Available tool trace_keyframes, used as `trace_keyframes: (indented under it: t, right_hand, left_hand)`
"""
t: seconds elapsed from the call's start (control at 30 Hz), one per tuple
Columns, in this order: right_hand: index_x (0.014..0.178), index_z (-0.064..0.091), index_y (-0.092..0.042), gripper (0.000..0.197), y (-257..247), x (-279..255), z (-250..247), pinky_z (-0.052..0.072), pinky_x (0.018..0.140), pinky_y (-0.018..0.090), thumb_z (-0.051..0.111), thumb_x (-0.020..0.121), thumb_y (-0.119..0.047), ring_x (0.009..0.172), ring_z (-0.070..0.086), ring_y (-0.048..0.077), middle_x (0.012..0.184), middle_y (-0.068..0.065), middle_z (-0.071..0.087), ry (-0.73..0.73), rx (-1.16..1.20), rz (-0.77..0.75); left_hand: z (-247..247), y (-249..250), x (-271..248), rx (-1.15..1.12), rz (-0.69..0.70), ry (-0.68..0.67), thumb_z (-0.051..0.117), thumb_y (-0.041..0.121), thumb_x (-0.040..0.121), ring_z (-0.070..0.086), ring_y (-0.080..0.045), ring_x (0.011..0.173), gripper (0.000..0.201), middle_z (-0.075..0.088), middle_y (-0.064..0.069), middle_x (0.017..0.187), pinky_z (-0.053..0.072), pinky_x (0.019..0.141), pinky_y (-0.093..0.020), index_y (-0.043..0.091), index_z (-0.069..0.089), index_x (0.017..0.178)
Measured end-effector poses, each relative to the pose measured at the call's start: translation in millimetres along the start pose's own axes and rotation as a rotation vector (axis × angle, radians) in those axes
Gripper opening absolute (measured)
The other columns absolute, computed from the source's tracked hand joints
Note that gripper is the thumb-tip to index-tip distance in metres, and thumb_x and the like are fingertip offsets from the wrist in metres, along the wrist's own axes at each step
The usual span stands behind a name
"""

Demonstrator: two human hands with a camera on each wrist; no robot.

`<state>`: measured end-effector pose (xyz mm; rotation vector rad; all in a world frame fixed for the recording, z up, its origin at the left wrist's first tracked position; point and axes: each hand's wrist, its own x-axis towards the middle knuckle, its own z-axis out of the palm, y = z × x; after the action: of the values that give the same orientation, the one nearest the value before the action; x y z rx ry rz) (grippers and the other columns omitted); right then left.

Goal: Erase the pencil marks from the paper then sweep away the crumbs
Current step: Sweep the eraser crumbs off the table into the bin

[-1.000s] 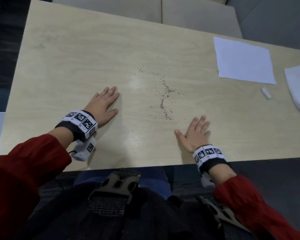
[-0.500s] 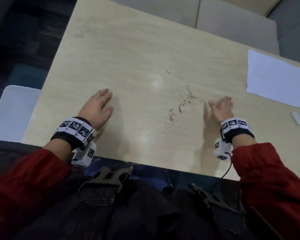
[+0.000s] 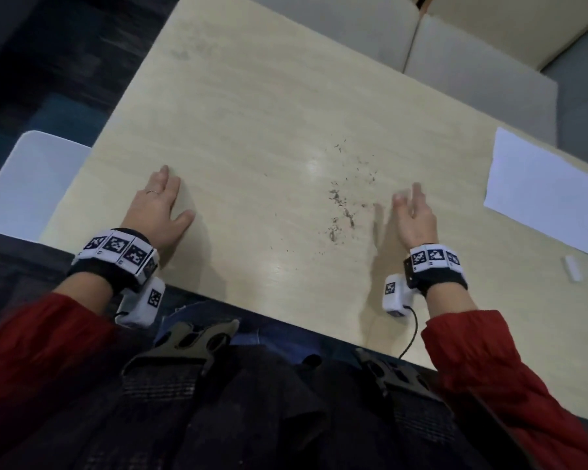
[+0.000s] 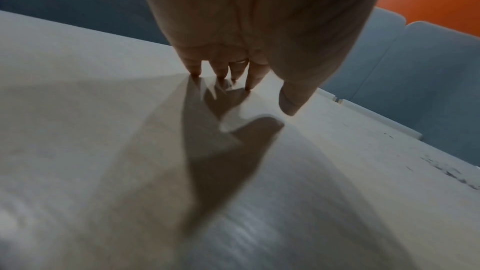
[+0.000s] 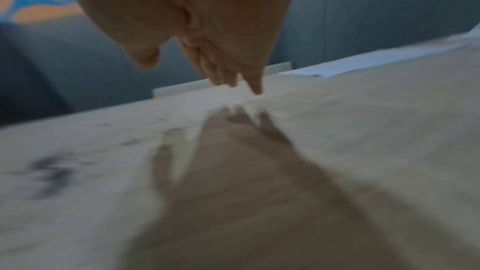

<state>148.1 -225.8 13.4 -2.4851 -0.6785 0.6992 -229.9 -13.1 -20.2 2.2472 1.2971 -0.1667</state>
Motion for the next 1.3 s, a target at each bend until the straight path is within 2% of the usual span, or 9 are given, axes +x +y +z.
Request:
trace_keyframes:
  t: [0.13, 0.37, 0.5, 0.67, 0.8, 0.9, 1.03, 1.13, 1.3]
  right_hand:
    - [0.152, -0.009, -0.008, 0.082, 29.3, 5.6, -4.3, -0.001, 0.115, 0.061, 0.021, 0.097, -0.06, 0.145, -0.018, 0.03, 0.157, 0.011, -0.023, -0.163, -0.419, 0.244]
    - [0.146, -0.026, -0.013, 0.093, -32.3, -41.9, 78.2, -0.018, 0.107, 0.058, 0.013, 0.088, -0.074, 0.137, -0.034, 0.036, 0.149, 0.015, -0.038, -0.354, -0.565, -0.12]
    - [0.148, -0.023, -0.01, 0.087, -32.3, -35.8, 54.4, -0.015, 0.113, 0.049, 0.026, 0.096, -0.06, 0.145, -0.022, 0.019, 0.157, 0.005, -0.025, -0.348, -0.259, -0.245]
    - [0.147, -0.023, -0.006, 0.091, 10.8, -13.2, 16.9, -0.002, 0.115, 0.061, 0.018, 0.093, -0.067, 0.144, -0.021, 0.026, 0.155, 0.009, -0.028, -0.239, -0.446, 0.039]
    - [0.144, -0.028, -0.003, 0.1, -12.2, -38.0, 61.0, -0.011, 0.117, 0.05, 0.03, 0.092, -0.065, 0.141, -0.028, 0.027, 0.152, 0.012, -0.033, -0.342, -0.307, -0.178]
    - [0.145, -0.03, -0.014, 0.098, -35.9, -44.5, 69.8, -0.001, 0.12, 0.043, 0.04, 0.093, -0.059, 0.146, -0.012, 0.022, 0.157, 0.003, -0.024, -0.473, -0.045, -0.288]
    - [0.152, -0.01, -0.018, 0.085, -28.4, -3.2, 26.9, 0.019, 0.114, 0.023, 0.051, 0.097, -0.039, 0.144, 0.024, 0.017, 0.16, 0.003, 0.014, -0.108, 0.193, -0.112]
    - [0.153, -0.004, -0.01, 0.079, 5.0, 49.1, -17.8, 0.015, 0.116, 0.03, 0.046, 0.099, -0.039, 0.146, 0.017, 0.027, 0.16, 0.012, 0.009, 0.038, 0.029, 0.05]
    - [0.15, -0.013, -0.002, 0.084, 19.1, 79.1, -27.4, 0.002, 0.12, 0.04, 0.041, 0.1, -0.042, 0.148, -0.008, 0.028, 0.159, 0.017, -0.01, -0.115, -0.176, 0.076]
  left_hand:
    - [0.0, -4.0, 0.8, 0.017, -0.035, -0.049, 0.054, 0.033, 0.096, 0.002, -0.029, 0.15, 0.076, -0.003, -0.013, 0.162, 0.012, 0.12, -0.044, 0.005, 0.013, 0.154]
    - [3.2, 9.8, 1.2, 0.074, -0.095, -0.123, 0.049, 0.038, 0.098, -0.009, -0.031, 0.149, 0.079, -0.013, -0.015, 0.161, 0.005, 0.117, -0.055, 0.007, 0.003, 0.155]
    - [5.3, 15.6, 3.2, 0.091, -0.12, -0.151, 0.045, 0.04, 0.099, -0.012, -0.034, 0.148, 0.078, -0.016, -0.018, 0.16, 0.004, 0.116, -0.058, 0.007, 0.001, 0.155]
    - [6.9, 22.5, 3.3, 0.063, -0.129, -0.156, 0.047, 0.04, 0.098, -0.014, -0.034, 0.148, 0.079, -0.018, -0.019, 0.159, 0.002, 0.115, -0.058, 0.01, 0.001, 0.155]
    - [9.8, 26.5, 2.4, 0.071, -0.127, -0.144, 0.049, 0.041, 0.097, -0.014, -0.034, 0.148, 0.08, -0.018, -0.02, 0.158, 0.001, 0.115, -0.059, 0.011, 0.003, 0.155]
    - [8.6, 30.1, 1.9, 0.042, -0.106, -0.137, 0.049, 0.039, 0.098, -0.014, -0.031, 0.148, 0.079, -0.018, -0.019, 0.159, 0.0, 0.115, -0.058, 0.01, 0.004, 0.155]
    - [7.9, 37.1, 2.4, 0.021, -0.022, -0.149, 0.048, 0.035, 0.099, -0.013, -0.027, 0.149, 0.077, -0.017, -0.017, 0.159, 0.001, 0.119, -0.05, 0.007, 0.005, 0.155]
    - [11.8, 47.9, 4.9, 0.052, 0.006, -0.164, 0.047, 0.035, 0.099, -0.011, -0.025, 0.149, 0.076, -0.016, -0.016, 0.16, 0.001, 0.119, -0.049, 0.008, 0.004, 0.155]
    - [21.7, 62.3, 5.1, 0.099, 0.012, -0.182, 0.046, 0.038, 0.099, -0.012, -0.024, 0.149, 0.077, -0.017, -0.014, 0.16, 0.0, 0.118, -0.05, 0.01, 0.002, 0.155]
